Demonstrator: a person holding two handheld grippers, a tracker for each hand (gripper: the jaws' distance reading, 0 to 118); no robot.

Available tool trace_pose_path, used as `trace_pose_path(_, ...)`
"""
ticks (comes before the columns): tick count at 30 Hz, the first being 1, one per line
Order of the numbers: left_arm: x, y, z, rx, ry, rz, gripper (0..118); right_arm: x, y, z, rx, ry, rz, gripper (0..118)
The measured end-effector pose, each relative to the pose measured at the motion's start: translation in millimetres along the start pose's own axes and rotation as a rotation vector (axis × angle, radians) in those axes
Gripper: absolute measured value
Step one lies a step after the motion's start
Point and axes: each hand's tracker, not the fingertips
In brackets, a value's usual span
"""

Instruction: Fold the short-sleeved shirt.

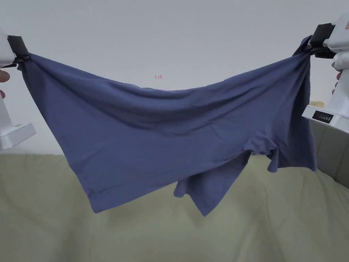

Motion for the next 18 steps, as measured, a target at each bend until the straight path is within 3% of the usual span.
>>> trace_pose_path(5,22.5,-61.3,-4.9,-0.065,0.018,-0.023,1,16.1,-43.8,-32.6,-0.063,-0.04,-0.008,5)
trace_pose_path(7,-12.8,-81.5,-50.5,-0.124,0.032,-0.007,1,23.3,-73.8,-44.1,-0.106,-0.059,-0.034,5)
trace_pose_path(12,-26.7,-151.4,-82.4,-0.19,0.054,-0.005,1,47.6,-134.6,-77.1,-0.209,-0.101,-0.039,5)
trace_pose_path(18,-36.0,-190.8,-65.7,-0.249,0.052,0.022,1,70.2,-162.6,-81.1,-0.241,-0.128,-0.071,5)
